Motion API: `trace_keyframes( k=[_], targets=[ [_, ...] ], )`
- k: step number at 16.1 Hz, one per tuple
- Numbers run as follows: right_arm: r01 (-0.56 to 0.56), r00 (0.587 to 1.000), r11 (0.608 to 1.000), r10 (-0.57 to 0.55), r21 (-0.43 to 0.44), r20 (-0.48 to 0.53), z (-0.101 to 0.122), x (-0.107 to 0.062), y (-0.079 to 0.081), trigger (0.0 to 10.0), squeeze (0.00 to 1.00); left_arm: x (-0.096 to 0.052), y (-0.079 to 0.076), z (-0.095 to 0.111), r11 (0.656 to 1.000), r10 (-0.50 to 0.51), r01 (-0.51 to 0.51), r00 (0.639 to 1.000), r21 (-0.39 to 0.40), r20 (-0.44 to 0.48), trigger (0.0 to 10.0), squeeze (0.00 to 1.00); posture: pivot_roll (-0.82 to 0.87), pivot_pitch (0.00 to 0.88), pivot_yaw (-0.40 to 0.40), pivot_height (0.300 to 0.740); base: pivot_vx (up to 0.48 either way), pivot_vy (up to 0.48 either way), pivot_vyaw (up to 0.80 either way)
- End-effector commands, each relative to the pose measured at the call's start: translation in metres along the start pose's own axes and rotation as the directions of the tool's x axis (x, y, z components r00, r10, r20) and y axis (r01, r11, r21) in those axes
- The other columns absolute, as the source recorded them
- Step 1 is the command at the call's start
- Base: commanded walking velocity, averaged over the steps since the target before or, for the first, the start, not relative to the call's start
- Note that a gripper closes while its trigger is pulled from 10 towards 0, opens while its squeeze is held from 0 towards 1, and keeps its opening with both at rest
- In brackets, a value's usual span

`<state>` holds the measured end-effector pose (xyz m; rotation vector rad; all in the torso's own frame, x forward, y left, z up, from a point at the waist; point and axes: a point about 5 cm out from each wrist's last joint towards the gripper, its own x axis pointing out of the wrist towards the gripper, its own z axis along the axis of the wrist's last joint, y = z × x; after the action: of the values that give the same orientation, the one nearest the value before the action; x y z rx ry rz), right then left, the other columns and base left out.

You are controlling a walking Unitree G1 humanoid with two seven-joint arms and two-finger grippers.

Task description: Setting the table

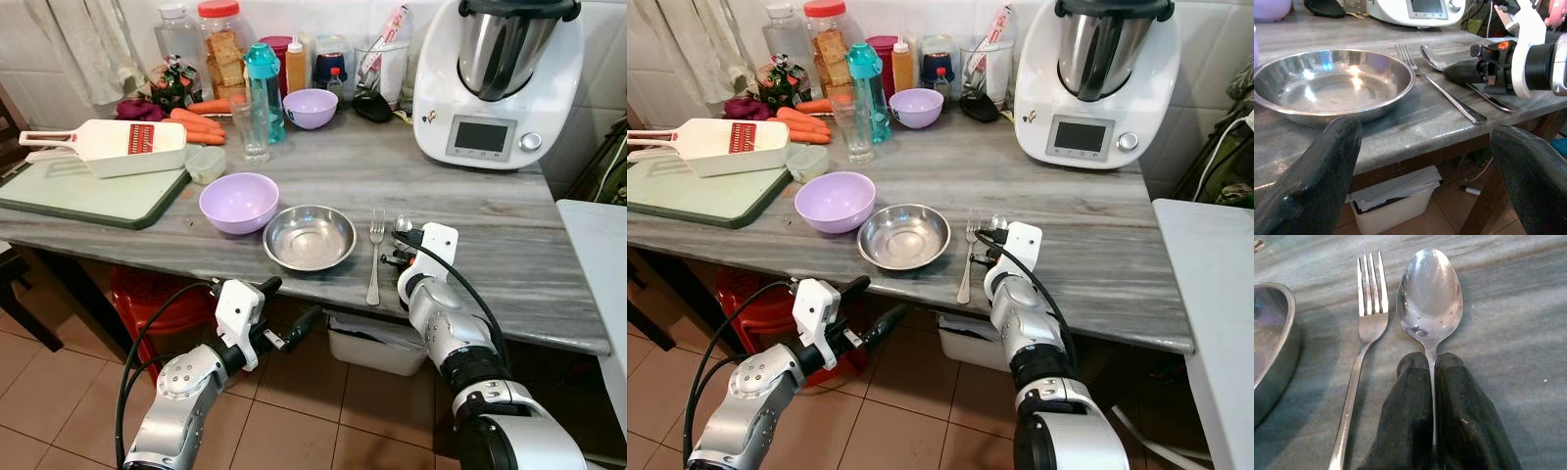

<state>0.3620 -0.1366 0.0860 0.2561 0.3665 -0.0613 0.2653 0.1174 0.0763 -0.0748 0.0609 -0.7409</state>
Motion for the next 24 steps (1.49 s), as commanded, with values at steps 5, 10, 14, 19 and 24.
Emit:
trace_keyframes(
  k=[5,10,14,19,24],
  targets=[
    [-0.002,1.0,1.0,0.002,0.009,0.008,0.003,0.002,0.0,10.0,1.0,0.001,-0.003,0.002,0.999,-0.04,0.04,0.999,0.004,-0.003,10.0,0.0,-0.07,0.0,0.038,0.74,0.0,0.0,0.0],
    [-0.007,0.998,1.0,0.006,0.012,0.059,0.013,0.002,0.0,10.0,1.0,0.002,-0.005,0.002,0.998,-0.058,0.058,0.998,0.003,-0.001,10.0,0.0,-0.07,0.0,0.04,0.74,0.0,0.0,0.0],
    [-0.023,0.99,1.0,0.02,0.019,0.139,0.029,-0.004,0.003,10.0,1.0,0.003,0.001,0.004,0.999,0.012,-0.012,1.0,0.044,-0.001,10.0,0.0,-0.06,0.0,0.037,0.74,0.0,0.0,0.0],
    [-0.066,0.937,0.994,0.093,-0.092,0.337,0.049,-0.038,-0.001,10.0,1.0,0.003,0.007,0.006,0.994,0.092,-0.093,0.995,0.049,0.027,10.0,0.0,-0.06,0.0,0.034,0.74,0.0,0.0,0.0],
    [-0.049,0.911,0.992,0.093,-0.12,0.401,0.038,-0.075,-0.017,10.0,1.0,-0.002,0.021,0.005,0.967,0.25,-0.251,0.968,0.043,0.026,10.0,0.0,-0.08,0.0,0.039,0.74,0.0,0.0,0.0]
  ],
)
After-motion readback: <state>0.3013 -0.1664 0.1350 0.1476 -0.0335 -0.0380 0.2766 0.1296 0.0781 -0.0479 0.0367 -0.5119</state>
